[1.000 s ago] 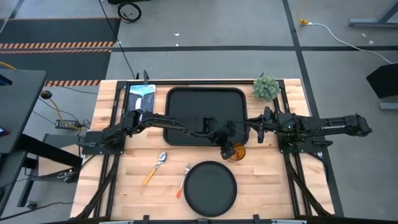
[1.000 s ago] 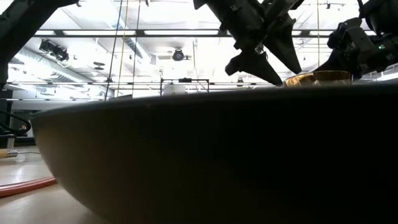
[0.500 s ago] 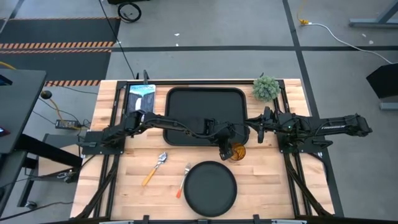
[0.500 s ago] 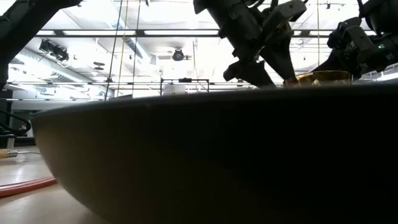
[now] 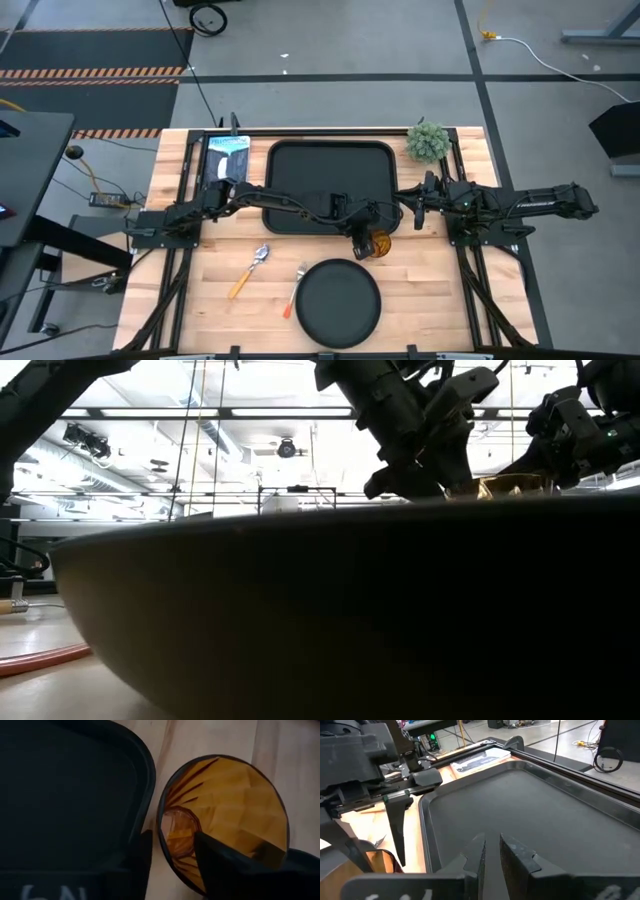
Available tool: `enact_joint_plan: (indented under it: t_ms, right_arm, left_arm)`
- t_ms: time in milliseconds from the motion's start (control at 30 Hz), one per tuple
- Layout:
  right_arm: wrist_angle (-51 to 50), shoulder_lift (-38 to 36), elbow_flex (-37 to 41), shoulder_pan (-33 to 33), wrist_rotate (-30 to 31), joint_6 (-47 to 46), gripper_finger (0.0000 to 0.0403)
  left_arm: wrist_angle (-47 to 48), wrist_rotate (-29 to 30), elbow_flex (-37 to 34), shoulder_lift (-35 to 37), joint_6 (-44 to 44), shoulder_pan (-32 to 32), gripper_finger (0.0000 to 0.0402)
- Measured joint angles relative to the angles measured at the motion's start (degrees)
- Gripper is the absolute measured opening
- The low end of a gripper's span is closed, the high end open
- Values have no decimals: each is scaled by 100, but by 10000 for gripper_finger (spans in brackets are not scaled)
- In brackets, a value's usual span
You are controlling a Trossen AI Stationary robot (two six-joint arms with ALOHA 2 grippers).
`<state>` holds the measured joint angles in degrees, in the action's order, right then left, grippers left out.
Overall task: Pick and place plate/cup/fork/spoon on tray
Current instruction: Put the orange cup on the black tray
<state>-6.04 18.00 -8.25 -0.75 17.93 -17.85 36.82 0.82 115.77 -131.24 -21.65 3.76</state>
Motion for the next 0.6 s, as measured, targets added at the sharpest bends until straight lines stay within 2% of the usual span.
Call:
enact_joint_plan:
  t_ms: [600]
  right_arm:
    - [-1,0,0,0,-2,2,64]
  left_arm:
    - [-67,560,-1,0,632,-21,15]
